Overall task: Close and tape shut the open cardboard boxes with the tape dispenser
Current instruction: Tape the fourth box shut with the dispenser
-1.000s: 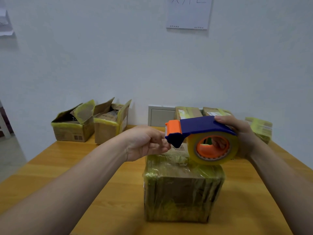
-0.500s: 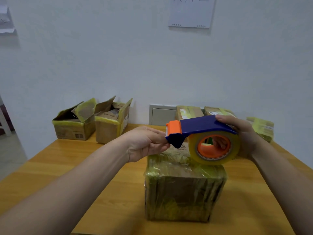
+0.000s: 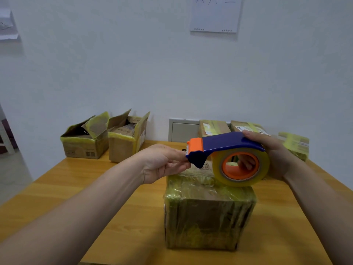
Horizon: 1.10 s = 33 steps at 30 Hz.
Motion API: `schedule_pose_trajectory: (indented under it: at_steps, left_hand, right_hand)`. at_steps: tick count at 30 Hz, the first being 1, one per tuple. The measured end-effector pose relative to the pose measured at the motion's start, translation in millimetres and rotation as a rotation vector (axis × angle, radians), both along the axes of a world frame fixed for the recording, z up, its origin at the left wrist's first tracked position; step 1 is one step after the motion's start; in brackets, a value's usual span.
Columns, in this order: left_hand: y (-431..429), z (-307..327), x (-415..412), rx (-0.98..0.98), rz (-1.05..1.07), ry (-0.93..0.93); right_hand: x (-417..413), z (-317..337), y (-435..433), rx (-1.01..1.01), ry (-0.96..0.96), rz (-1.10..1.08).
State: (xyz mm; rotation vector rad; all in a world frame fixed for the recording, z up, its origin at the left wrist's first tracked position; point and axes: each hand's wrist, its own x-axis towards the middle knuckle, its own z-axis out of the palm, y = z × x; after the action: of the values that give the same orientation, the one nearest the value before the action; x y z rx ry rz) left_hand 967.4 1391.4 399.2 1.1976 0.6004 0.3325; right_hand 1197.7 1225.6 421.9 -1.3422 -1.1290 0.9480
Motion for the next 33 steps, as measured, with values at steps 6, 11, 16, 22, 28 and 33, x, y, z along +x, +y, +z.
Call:
schedule_pose_trajectory:
  at_steps: [6, 11, 16, 22, 28, 33]
  left_hand:
    - [-2, 4, -2, 0.065, 0.039, 0.005]
    - [-5, 1, -8, 0.129, 0.056, 0.035]
    - [7, -7, -25, 0.109, 0.137, 0.069]
    - [6, -6, -29, 0.223, 0.138, 0.136]
    - [5, -4, -28, 0.381, 0.134, 0.217]
    - [3, -4, -24, 0.5, 0.146, 0.285]
  right_hand:
    - [-1, -1, -1, 0.027, 0.046, -0.051]
    - [-2, 5, 1, 0.052, -0.065, 0.031]
    - [11, 18, -9, 0.072, -0.127, 0.002]
    - [28, 24, -13, 0.032, -0.246, -0.017]
    - [20, 29, -5, -0.003, -0.436, -0.069]
    - [14, 36, 5, -0.023, -0.535, -0.052]
